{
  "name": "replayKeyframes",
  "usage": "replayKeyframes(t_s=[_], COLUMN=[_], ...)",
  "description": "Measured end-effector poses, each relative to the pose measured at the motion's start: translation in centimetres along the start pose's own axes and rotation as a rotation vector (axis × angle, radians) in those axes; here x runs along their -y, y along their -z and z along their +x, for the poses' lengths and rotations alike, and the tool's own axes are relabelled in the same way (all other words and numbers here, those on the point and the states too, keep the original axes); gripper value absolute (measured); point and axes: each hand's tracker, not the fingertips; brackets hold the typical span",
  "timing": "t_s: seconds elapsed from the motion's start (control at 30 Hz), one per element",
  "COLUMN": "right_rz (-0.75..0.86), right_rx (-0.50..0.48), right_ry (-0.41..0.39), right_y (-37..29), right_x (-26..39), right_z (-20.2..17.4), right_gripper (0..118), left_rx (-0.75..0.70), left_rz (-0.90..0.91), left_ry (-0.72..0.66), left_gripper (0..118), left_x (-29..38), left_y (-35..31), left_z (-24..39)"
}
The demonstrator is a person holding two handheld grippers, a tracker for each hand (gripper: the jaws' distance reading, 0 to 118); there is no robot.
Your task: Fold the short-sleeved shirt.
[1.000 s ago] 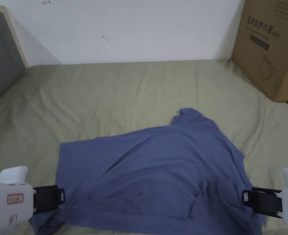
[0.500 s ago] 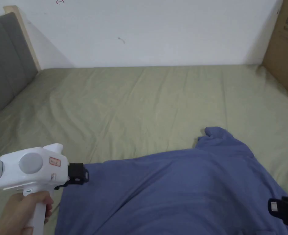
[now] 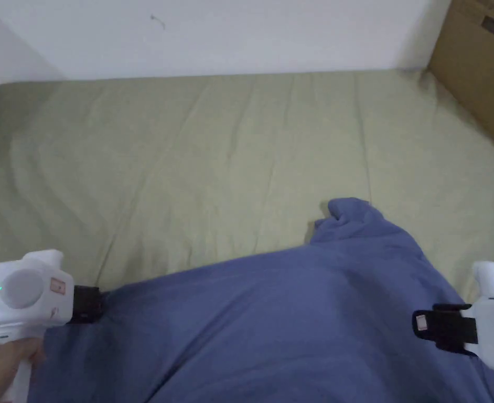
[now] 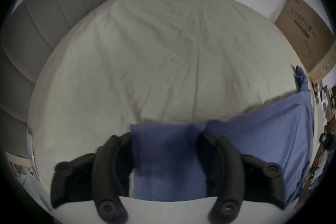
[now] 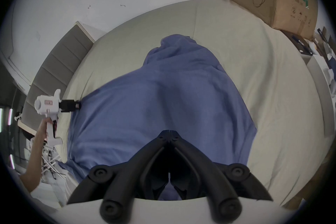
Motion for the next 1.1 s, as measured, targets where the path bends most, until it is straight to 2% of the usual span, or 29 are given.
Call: replayKeyframes(t_s=[0.07,0.1,0.13,0.17,0.2,0.3,0.33,0.43,0.57,0.6,0.63,0.67,0.7,0.77,0.8,0.93,1.0,1.03,1.1], right_rz=[0.003,0.004,0.01,0.02,0.016,-0.032,-0.049,-0.115,-0.172,-0.162,-0.132,-0.145,-0.156,-0.149,-0.144,-0.155,-0.117,-0.079,-0.039], right_rx=[-0.015,-0.014,-0.007,0.004,0.025,0.104,0.14,0.211,0.175,0.196,0.245,0.28,0.311,0.288,0.283,0.276,0.24,0.212,0.1], right_ry=[0.012,0.013,0.012,-0.01,-0.026,-0.078,-0.074,-0.026,0.03,0.025,-0.036,-0.088,-0.102,-0.098,-0.119,-0.066,0.028,0.08,0.127], right_y=[1.2,1.8,2.4,3.0,3.6,6.3,7.6,10.7,13.6,13.9,14.0,14.3,14.3,13.6,13.4,13.0,11.3,9.9,7.1], right_x=[-2.1,-3.3,-4.6,-6.0,-7.3,-10.6,-11.3,-12.6,-12.2,-11.7,-11.2,-11.0,-11.1,-11.6,-11.8,-12.5,-12.9,-13.2,-14.0], right_z=[0.3,0.3,0.2,0.5,0.6,1.8,2.5,4.3,5.4,4.9,4.0,3.4,2.9,1.9,1.6,1.9,2.3,2.5,2.7], right_gripper=[0,0,0,0,3,96,109,99,99,98,94,86,71,15,3,3,3,3,3], left_rx=[-0.024,-0.025,-0.042,0.029,0.005,-0.009,-0.001,0.036,0.055,0.055,0.053,0.051,0.053,0.051,0.049,0.064,0.064,0.067,0.081], left_rz=[-0.001,0.006,0.029,0.039,0.022,0.041,0.048,0.051,0.067,0.068,0.067,0.065,0.062,0.065,0.068,0.08,0.094,0.106,0.136], left_ry=[-0.019,-0.018,-0.007,-0.015,-0.033,0.012,0.008,-0.007,-0.018,-0.013,-0.009,-0.004,0.005,0.014,0.02,0.017,0.031,0.02,0.003], left_gripper=[46,28,0,0,0,0,0,0,0,0,0,0,0,0,0,0,0,0,0], left_x=[-0.4,-0.6,-0.7,-0.7,-0.6,-0.1,0.1,0.1,0.3,0.4,0.4,0.4,0.4,0.5,0.5,0.5,0.3,0.2,-0.2], left_y=[-0.3,-0.6,-1.0,-1.2,-1.4,-2.0,-2.3,-3.2,-3.9,-3.9,-3.9,-3.9,-3.9,-4.2,-4.4,-5.9,-7.1,-8.0,-9.8], left_z=[0.5,0.7,0.7,0.7,0.7,0.9,0.7,0.1,-0.1,0.0,0.0,0.1,0.1,0.4,0.4,0.5,0.4,0.2,-0.1])
